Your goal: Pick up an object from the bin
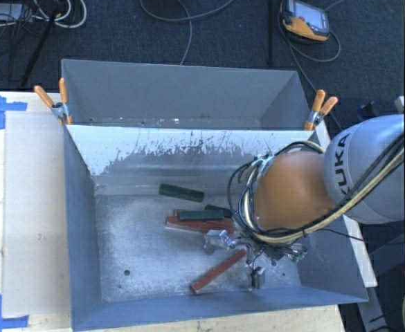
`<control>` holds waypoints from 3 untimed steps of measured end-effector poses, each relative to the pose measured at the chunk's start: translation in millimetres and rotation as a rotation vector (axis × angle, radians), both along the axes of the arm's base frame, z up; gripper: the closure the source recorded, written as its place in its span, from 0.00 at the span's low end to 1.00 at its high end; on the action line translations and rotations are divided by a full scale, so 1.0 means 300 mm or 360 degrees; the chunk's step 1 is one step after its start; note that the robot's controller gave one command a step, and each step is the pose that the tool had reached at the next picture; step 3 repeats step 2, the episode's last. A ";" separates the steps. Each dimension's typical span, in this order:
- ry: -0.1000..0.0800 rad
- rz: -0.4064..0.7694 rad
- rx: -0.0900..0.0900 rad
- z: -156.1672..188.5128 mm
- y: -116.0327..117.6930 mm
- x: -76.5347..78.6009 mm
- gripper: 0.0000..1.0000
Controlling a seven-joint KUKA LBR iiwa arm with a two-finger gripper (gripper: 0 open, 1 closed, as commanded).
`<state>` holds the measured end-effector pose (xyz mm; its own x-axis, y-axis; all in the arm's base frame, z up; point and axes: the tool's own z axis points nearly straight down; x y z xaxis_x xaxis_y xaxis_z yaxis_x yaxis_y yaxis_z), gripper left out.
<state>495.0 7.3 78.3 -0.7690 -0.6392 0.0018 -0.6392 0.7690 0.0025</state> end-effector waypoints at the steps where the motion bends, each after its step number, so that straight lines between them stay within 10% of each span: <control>1: -0.0006 -0.0004 0.0001 0.001 -0.001 0.003 1.00; 2: -0.0015 0.0362 -0.0001 0.425 -0.055 0.054 1.00; 3: -0.0015 0.0362 -0.0001 0.425 -0.055 0.054 1.00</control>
Offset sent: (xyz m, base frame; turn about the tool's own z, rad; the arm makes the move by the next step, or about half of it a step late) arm 0.0000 0.0000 0.0000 0.0000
